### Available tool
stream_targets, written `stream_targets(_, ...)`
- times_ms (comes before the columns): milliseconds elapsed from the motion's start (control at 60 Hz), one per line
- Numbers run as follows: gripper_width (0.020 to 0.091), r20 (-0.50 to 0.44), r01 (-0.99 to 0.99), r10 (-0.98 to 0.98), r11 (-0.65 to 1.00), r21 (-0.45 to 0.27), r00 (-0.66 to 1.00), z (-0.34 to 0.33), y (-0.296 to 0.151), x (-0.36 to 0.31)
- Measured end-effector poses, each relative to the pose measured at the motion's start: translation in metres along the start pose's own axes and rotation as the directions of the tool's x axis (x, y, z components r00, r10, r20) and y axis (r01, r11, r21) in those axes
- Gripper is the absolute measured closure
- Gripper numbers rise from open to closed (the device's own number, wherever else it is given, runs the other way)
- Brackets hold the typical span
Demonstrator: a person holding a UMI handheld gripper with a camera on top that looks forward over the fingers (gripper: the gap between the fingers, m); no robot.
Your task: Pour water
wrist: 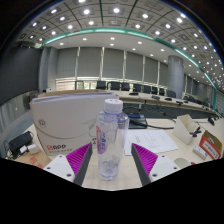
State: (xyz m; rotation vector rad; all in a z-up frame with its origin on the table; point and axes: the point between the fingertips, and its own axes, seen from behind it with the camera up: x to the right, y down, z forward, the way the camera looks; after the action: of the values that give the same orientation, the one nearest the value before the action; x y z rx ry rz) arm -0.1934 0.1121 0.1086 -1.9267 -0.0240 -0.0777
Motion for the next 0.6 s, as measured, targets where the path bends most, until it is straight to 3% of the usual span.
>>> stream_targets(83,0.0395,-0.017,0.013,-0.013,1.0,-0.006,1.0,0.021,0.007,-0.005)
stream_targets(183,0.0578,-0.044,0.021,-0.021,1.0,0.008,0.999,0.033,0.008,-0.001)
stream_targets(467,0.0763,-0.005,-0.074,0.074,0.997,0.02,0.997,0.024,0.0,-0.005)
stream_targets(600,0.0763,0.044,-0.179,0.177,0.983,0.041,0.983,0.0,-0.025,-0.008)
